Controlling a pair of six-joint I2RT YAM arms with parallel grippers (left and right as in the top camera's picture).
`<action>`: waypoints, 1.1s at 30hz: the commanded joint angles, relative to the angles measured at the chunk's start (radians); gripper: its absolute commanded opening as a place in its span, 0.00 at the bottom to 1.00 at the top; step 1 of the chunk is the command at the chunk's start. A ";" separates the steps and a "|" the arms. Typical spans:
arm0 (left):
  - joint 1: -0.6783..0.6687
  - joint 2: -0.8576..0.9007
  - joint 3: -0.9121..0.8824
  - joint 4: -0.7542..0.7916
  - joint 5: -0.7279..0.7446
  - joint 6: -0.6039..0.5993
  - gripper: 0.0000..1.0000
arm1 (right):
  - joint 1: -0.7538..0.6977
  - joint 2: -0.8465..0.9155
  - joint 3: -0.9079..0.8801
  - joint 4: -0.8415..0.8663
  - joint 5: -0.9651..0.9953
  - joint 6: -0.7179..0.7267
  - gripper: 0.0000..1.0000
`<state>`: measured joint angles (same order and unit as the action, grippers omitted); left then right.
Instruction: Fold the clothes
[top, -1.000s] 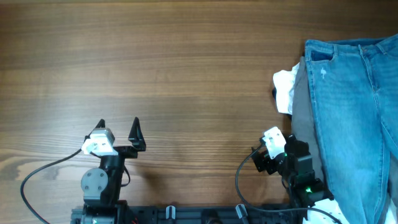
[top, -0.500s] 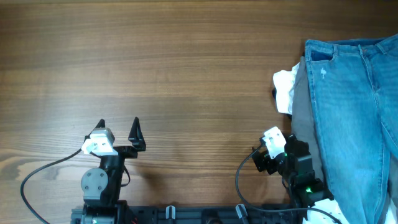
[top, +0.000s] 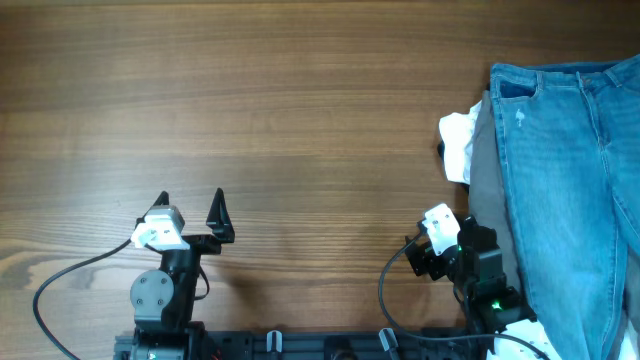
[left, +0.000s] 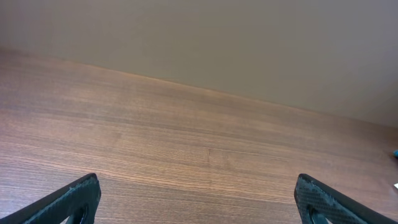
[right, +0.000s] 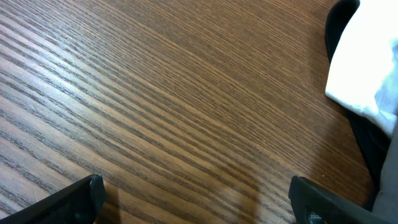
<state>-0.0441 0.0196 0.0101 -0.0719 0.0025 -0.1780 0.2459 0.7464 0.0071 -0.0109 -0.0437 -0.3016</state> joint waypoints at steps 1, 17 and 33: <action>0.002 -0.003 -0.004 -0.003 0.008 0.010 1.00 | 0.002 -0.035 0.004 0.003 0.014 -0.012 1.00; 0.002 -0.003 -0.004 -0.003 0.008 0.010 1.00 | -0.024 -0.743 0.000 0.019 0.014 -0.012 1.00; 0.002 -0.003 -0.004 -0.003 0.008 0.010 1.00 | -0.139 -0.743 -0.002 0.015 0.010 -0.013 1.00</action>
<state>-0.0437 0.0204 0.0101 -0.0723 0.0025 -0.1776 0.1120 0.0193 0.0063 0.0040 -0.0437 -0.3054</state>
